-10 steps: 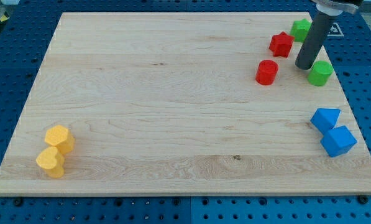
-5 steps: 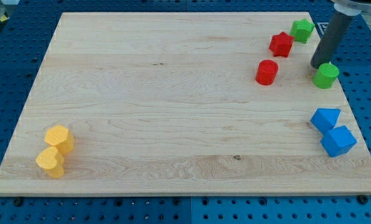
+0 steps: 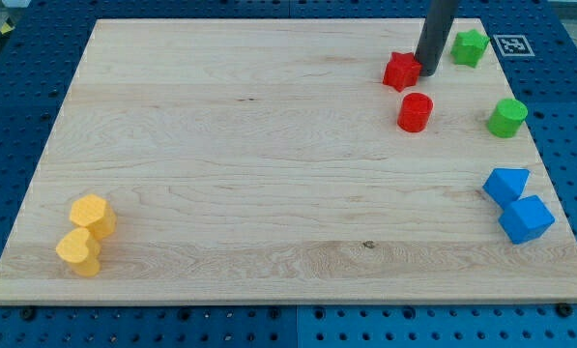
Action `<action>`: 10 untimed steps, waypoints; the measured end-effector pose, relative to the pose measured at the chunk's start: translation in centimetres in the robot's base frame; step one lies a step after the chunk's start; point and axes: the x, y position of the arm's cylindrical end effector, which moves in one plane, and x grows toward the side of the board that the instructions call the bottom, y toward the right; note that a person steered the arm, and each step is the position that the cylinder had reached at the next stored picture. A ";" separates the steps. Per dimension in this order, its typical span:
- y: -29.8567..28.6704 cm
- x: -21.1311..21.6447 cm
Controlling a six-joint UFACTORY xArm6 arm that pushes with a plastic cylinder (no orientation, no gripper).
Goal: Place the red circle vertically to red star
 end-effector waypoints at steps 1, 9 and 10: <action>-0.4 0.5; 0.0 8.6; -1.8 8.6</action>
